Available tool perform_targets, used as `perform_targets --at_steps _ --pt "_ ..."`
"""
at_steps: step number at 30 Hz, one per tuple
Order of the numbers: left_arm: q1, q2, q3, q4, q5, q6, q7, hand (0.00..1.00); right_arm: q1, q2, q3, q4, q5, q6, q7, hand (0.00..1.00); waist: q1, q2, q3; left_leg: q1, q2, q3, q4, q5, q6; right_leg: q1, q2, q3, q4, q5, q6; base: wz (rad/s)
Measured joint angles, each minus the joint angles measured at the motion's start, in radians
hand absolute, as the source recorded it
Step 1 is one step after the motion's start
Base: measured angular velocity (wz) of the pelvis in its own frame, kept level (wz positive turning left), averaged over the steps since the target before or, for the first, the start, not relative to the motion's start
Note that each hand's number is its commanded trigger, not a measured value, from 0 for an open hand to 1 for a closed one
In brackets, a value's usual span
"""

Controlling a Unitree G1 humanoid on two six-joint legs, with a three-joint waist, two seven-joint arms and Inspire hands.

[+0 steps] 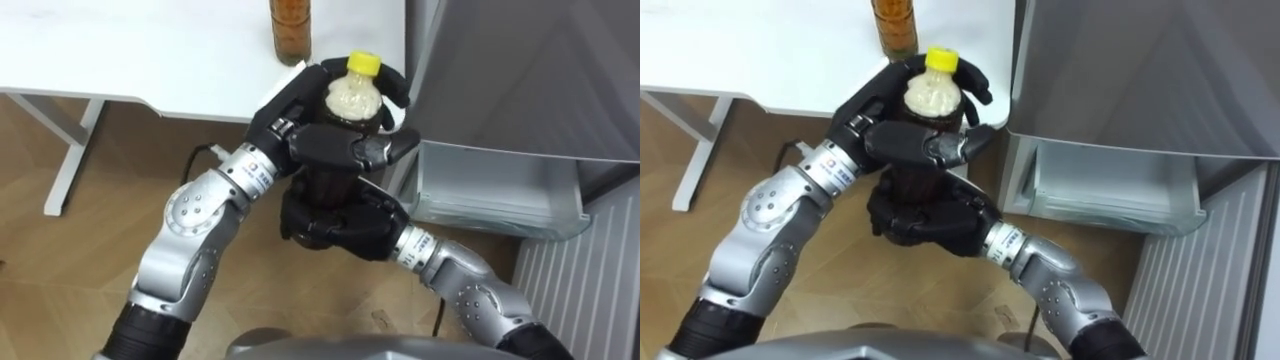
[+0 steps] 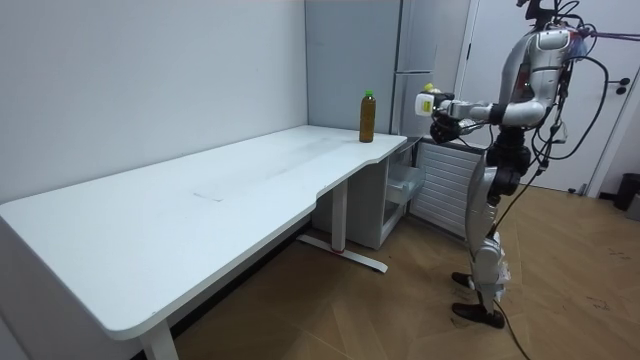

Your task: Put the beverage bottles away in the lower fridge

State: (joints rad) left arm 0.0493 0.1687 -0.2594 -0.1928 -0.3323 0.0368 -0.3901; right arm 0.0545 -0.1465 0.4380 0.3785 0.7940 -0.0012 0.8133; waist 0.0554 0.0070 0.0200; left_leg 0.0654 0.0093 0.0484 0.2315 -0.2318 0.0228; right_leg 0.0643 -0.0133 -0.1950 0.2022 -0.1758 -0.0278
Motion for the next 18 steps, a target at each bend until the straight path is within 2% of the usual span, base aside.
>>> perform_targets --at_steps 3,8,18 --pt "0.000 0.009 0.013 -0.033 -0.003 0.000 0.005 0.00 -0.002 0.008 -0.002 -0.009 0.007 -0.008 0.021 1.00 0.000 0.003 -0.0015 -0.001 0.000 -0.006 -0.002 -0.001 0.000 0.003 0.000 -0.004 0.001 0.000 0.000 0.04" --pt "0.000 0.016 0.021 -0.050 -0.003 0.000 0.003 0.00 -0.003 0.014 -0.003 -0.008 0.023 0.004 0.049 1.00 0.005 0.010 -0.0058 0.000 0.000 -0.007 0.001 -0.001 0.001 0.004 0.000 -0.005 0.003 0.001 -0.001 0.00" --pt "0.000 0.042 0.028 -0.074 -0.002 0.001 0.002 0.00 0.003 0.021 -0.006 -0.008 0.020 0.003 0.061 1.00 0.009 0.011 -0.0064 0.004 0.000 -0.006 0.003 -0.001 0.001 0.004 0.000 -0.003 0.001 0.001 -0.001 0.00"
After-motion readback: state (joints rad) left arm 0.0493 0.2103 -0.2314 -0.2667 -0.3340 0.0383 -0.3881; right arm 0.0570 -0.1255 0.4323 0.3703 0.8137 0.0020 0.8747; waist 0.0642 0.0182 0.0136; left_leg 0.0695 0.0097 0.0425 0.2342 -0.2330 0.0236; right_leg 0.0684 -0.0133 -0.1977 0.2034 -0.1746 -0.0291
